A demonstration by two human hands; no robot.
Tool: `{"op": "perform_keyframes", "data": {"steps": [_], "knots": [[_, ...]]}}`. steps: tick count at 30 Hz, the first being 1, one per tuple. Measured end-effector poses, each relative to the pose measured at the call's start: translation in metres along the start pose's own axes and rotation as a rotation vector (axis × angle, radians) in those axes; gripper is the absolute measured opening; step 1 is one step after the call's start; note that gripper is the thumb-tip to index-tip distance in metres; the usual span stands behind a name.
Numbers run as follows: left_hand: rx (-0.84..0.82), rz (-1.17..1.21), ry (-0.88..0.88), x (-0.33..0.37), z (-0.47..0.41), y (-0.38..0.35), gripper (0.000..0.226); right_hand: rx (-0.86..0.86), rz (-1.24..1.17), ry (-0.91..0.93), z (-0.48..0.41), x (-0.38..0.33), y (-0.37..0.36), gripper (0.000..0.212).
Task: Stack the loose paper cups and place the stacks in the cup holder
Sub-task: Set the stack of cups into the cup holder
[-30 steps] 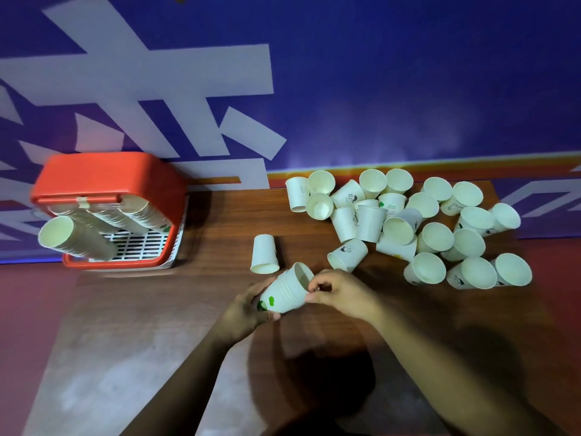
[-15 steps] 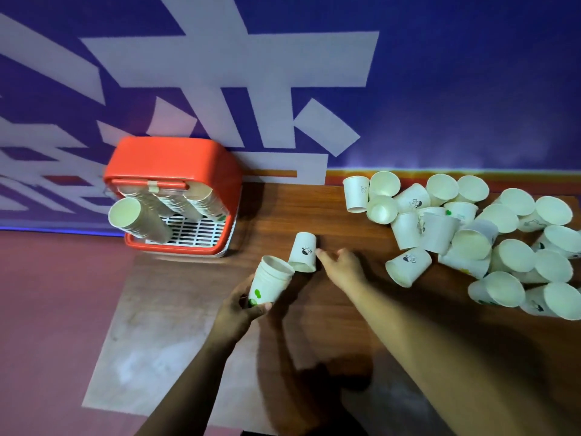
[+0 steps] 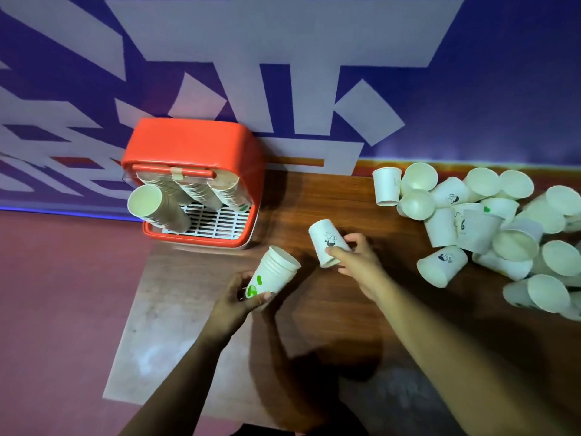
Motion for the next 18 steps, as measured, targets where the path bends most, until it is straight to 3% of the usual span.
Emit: {"op": "perform_keyframes", "data": {"steps": [5, 9, 14, 18], "knots": [[-0.191, 0.077, -0.022, 0.015, -0.007, -0.026, 0.068, -0.251, 0.351, 0.168, 0.048, -0.030, 0.035, 0.047], [-0.332, 0.083, -0.001, 0.029, -0.008, -0.065, 0.067, -0.344, 0.391, 0.151, 0.072, -0.035, 0.050, 0.058], [-0.430, 0.069, 0.025, 0.041, -0.008, -0.124, 0.055, -0.291, 0.208, 0.257, 0.088, -0.017, 0.054, 0.057], [-0.506, 0.163, 0.080, 0.042, -0.006, -0.163, 0.067, -0.058, 0.218, 0.250, 0.092, -0.001, 0.103, 0.039]]}}
Point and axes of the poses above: each hand's wrist, its own z-axis away from the middle knuckle, its own y-axis out of the back of the hand, x = y × z, the point moved 7 cm from there along -z, towards the middle knuckle, and after that the axes turned 8 degrees about -x, right-handed, at the moved point
